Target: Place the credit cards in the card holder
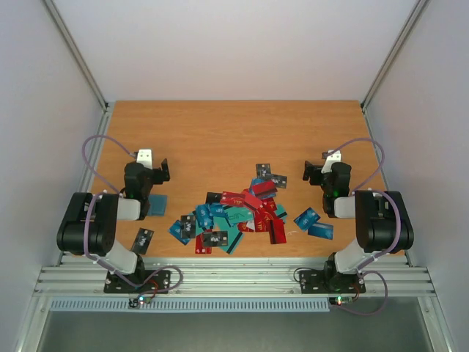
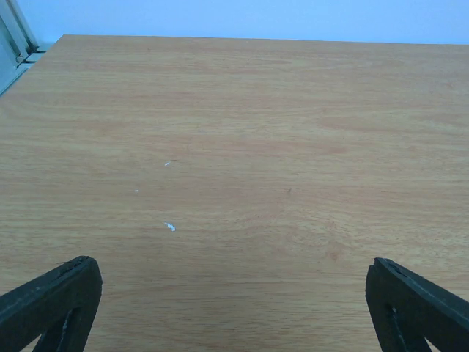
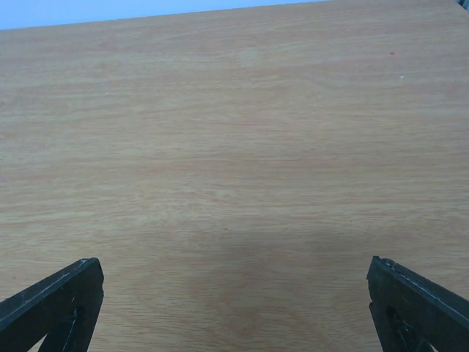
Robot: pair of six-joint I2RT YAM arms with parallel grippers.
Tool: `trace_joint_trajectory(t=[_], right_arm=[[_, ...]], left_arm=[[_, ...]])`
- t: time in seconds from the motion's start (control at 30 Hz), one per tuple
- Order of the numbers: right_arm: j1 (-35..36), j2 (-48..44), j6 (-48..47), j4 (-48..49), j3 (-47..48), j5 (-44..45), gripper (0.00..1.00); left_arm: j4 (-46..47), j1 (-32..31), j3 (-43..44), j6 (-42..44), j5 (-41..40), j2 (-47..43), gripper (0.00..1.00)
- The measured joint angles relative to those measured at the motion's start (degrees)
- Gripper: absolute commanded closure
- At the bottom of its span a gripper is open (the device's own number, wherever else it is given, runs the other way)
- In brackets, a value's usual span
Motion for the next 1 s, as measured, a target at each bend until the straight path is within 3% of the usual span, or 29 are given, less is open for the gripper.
trace_joint_trajectory(t=[0.47, 0.67, 0.83, 1.0], right_arm=[[0.00, -0.02, -0.07, 0.17, -0.02, 0.00, 0.01], [0.04, -6.05, -0.17, -2.45, -0.24, 0.15, 0.02], [0.31, -15.39, 0.44, -13.20, 3.43, 2.43, 0.02], [0.37, -20.44, 3.91, -28.81, 15.08, 5.81, 0.01]], left_arm=[[-1.18, 0.09, 0.26, 0.00, 0.20, -0.35, 0.01], [-7.15, 0.13, 1.16, 0.00, -0.24, -7.58, 0.01], [-14.51, 0.13, 5.79, -0.17, -1.79, -15.08, 0.01], [-28.15, 0.11, 15.56, -2.40, -4.72, -19.65, 0.01]])
